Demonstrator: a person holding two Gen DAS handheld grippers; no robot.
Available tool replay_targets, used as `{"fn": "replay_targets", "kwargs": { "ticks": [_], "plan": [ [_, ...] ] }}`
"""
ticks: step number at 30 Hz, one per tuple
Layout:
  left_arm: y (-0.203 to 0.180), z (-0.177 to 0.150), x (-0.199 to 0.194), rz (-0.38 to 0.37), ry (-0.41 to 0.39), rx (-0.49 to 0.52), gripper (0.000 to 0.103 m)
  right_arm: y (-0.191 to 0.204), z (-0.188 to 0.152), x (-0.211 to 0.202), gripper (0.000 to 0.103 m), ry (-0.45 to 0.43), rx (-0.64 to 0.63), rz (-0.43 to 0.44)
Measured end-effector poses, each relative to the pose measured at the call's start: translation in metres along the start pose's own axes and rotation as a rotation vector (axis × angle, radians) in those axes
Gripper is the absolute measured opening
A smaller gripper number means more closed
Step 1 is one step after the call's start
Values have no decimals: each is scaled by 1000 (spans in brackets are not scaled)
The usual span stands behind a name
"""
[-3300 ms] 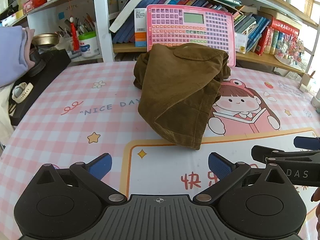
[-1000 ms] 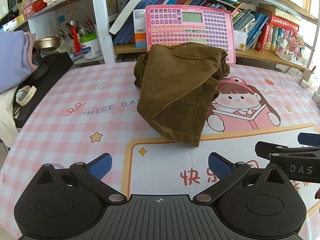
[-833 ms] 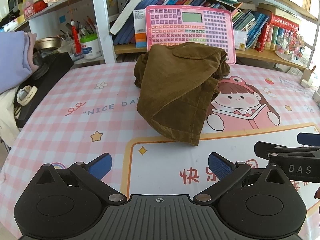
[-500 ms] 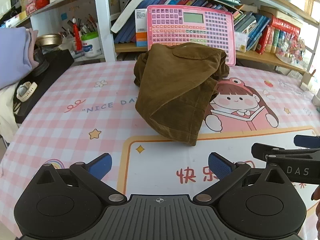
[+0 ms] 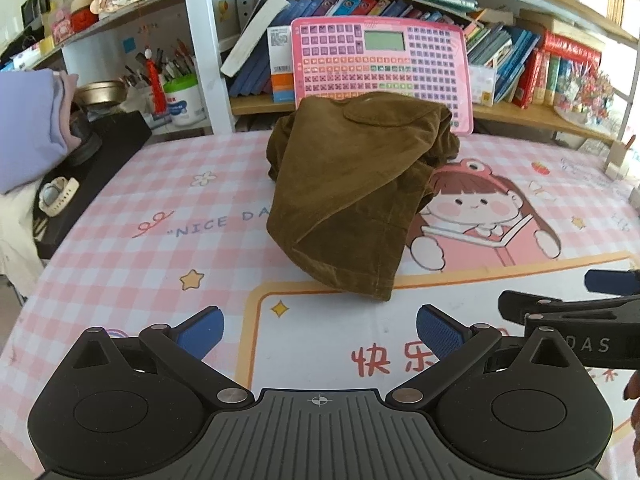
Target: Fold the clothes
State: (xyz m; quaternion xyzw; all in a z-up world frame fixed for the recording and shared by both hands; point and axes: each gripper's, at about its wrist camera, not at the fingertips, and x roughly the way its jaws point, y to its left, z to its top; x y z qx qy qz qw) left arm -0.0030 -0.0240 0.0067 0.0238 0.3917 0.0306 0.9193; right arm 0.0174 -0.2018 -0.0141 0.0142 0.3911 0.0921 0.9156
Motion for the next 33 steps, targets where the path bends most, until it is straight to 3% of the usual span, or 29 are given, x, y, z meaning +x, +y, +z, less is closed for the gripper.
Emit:
{"fn": "replay_targets", "kwargs": {
  "ticks": [8,17,20,27,33],
  "plan": [
    [-6,-1,5,-24,28,-5,103,-10,-2,6,101,23,21,16],
    [-3,-1,8,5,27,-29,103,-20,-6,9,101,36,47,48],
    [1,2,8,-3,7,-50,103,-28,-6,7,101,28,91,81],
    [2,8,13,32,-10,-50,103,-45,1,10,101,67,184,63],
    [1,16,22,50,6,-16,103,-53,6,6,100,51,220,71]
  ]
}}
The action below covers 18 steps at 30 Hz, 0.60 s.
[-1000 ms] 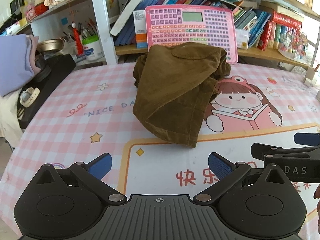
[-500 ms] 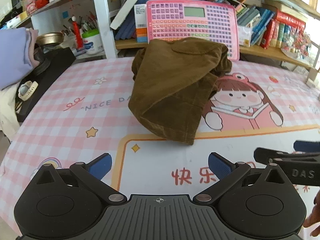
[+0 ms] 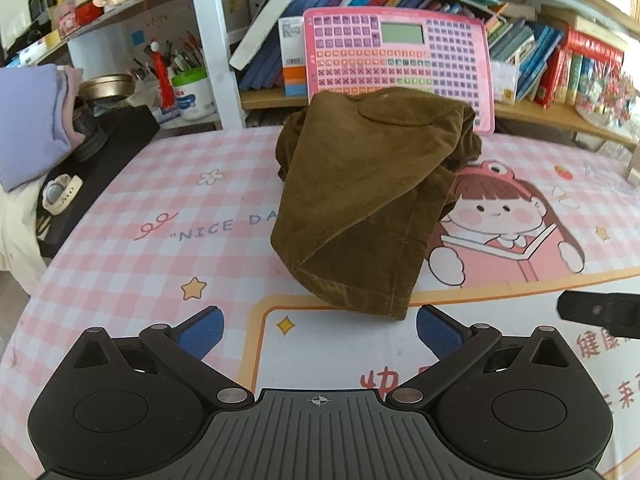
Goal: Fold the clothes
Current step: 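Grasp the brown garment with the left gripper while the right gripper grasps it too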
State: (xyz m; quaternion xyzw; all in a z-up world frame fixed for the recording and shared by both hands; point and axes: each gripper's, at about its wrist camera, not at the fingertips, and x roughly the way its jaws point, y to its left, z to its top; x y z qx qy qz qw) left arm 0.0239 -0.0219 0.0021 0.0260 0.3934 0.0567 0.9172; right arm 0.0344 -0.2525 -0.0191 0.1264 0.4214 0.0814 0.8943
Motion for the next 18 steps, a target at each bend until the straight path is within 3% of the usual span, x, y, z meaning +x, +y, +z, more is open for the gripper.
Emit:
{"fn": "replay_targets", "kwargs": {
  "ticks": [8,18],
  "plan": [
    [-1,14,16,16,15,20,103,-12,-3,-5,100,6,71,-5],
    [-1,33,51,-25,30,43,101,-21,-1,-16,100,-36,134,9]
  ]
}}
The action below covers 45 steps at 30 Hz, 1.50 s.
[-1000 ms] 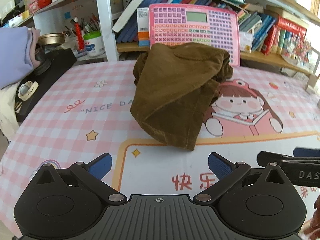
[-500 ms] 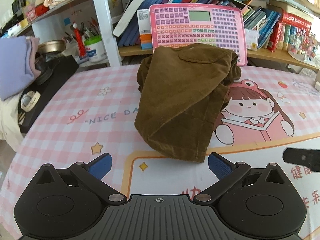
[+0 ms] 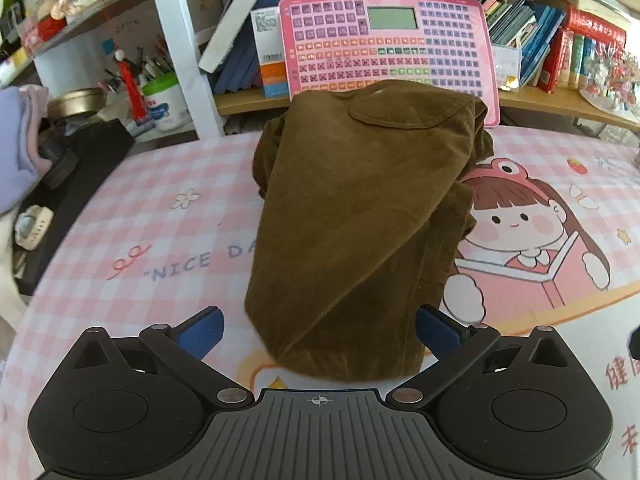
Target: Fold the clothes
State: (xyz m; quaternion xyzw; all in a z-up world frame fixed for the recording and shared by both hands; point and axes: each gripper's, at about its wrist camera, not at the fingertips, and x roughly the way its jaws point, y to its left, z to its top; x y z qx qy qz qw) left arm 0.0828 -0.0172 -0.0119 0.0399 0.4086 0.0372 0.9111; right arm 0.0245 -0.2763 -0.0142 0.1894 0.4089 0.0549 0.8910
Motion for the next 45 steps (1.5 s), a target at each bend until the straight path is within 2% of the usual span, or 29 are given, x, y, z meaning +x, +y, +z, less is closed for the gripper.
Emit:
{"fn": "replay_targets", "kwargs": {
  "ticks": [1,2,3,4,5,8,14,19,23,29,32,33,36,41,43,45],
  "plan": [
    [1,2,1,-7,0,-6,93,-1,1,-2,100,-9,11,15],
    [3,3,2,-15,-1,-12,74,-2,3,-4,100,-16,23,31],
    [4,4,2,-21,2,-17,60,-4,5,-6,100,-23,38,51],
    [5,5,1,-21,5,-23,32,-5,7,-8,100,-29,56,73],
    [8,5,-2,-31,-2,-32,20,-6,9,-8,100,-31,74,95],
    [16,5,-22,-83,-57,-51,7,-8,15,-6,100,-18,139,169],
    [25,-2,-101,-173,-213,-20,5,-24,20,17,100,83,424,330],
    [33,-8,-160,-213,-304,-78,5,-42,18,43,100,154,702,463],
    [26,-9,-193,-237,-374,-83,5,-38,19,68,100,222,778,515],
    [19,-8,-221,-270,-443,-87,5,-28,10,103,97,294,944,610],
    [25,-11,-230,-232,-456,-97,5,-20,12,111,86,306,983,617],
    [28,-11,-231,-216,-454,-110,5,-18,14,111,79,298,985,623],
    [43,-14,-233,-171,-446,-156,5,-12,23,112,49,268,978,639],
    [58,-19,-238,-126,-444,-198,5,-11,33,121,22,240,999,597],
    [60,-21,-234,-117,-417,-197,5,-9,36,122,6,230,973,599],
    [58,-22,-225,-127,-371,-179,5,-14,44,112,5,168,938,596]
  ]
}}
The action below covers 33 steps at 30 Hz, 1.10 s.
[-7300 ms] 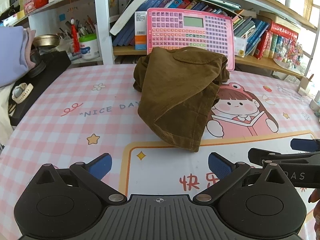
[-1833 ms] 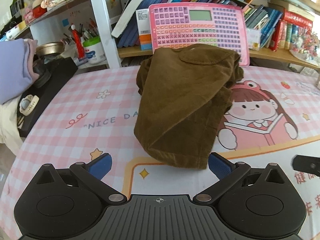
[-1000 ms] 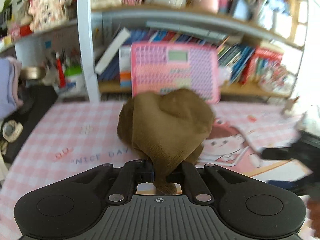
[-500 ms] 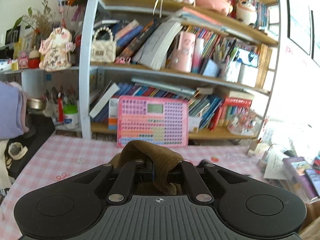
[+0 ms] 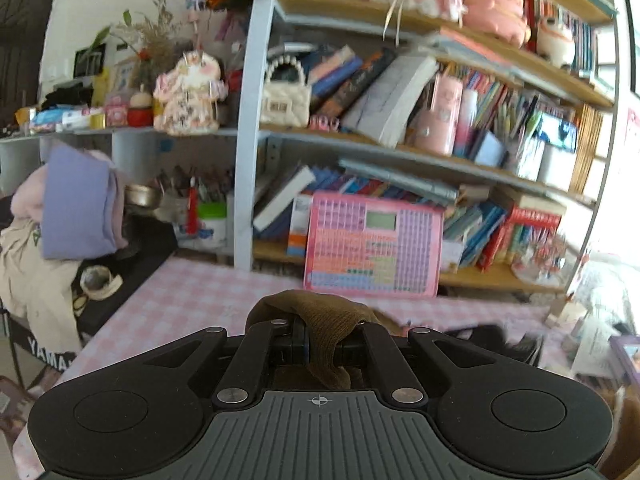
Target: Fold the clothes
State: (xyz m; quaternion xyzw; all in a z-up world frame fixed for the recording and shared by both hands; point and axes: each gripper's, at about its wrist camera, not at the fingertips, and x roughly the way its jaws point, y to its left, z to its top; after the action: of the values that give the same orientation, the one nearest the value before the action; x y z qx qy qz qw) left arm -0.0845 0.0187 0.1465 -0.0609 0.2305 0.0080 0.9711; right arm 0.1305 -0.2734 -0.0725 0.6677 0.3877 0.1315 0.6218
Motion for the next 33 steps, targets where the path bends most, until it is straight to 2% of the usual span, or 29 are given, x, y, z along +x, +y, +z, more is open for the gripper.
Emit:
{"fn": "replay_targets", "kwargs": {
  "ticks": [2,5,7,8,9,11,12,14,16,18,21,24,26,28,29,31,33],
  "plan": [
    [-5,-7,9,-38,48,19,5,9,4,-10,4,-45,-47,19],
    [-20,-23,24,-133,119,52,6,29,30,-42,4,-154,-53,91],
    [-33,-31,32,-218,160,82,7,53,52,-69,4,-221,-91,152],
    [-39,-34,35,-262,180,98,13,66,61,-81,4,-242,-118,186],
    [-43,-37,36,-294,186,113,13,80,67,-92,4,-261,-150,216],
    [-51,-42,37,-352,188,141,18,117,77,-118,4,-311,-264,277],
    [-48,-43,37,-358,189,129,21,139,78,-130,4,-341,-343,303],
    [-38,-45,39,-355,189,90,34,185,74,-151,4,-389,-504,349],
    [-26,-46,40,-337,189,42,36,225,60,-164,4,-405,-673,383],
    [-8,-46,42,-284,187,-20,36,261,41,-170,4,-393,-845,409],
    [12,-44,44,-216,178,-93,36,286,0,-144,4,-212,-1054,350],
    [25,-43,44,-177,174,-138,36,261,-42,-85,4,59,-1166,222],
    [30,-43,46,-159,183,-146,36,209,-70,-34,4,299,-1140,66],
    [35,-46,46,-142,196,-153,37,148,-95,9,4,496,-1096,-103],
    [37,-47,46,-136,201,-156,37,120,-106,23,4,555,-1081,-183],
    [42,-49,48,-123,210,-162,37,72,-124,42,4,615,-1059,-328],
    [47,-51,51,-110,223,-166,37,48,-130,45,4,642,-973,-353]
  ]
}}
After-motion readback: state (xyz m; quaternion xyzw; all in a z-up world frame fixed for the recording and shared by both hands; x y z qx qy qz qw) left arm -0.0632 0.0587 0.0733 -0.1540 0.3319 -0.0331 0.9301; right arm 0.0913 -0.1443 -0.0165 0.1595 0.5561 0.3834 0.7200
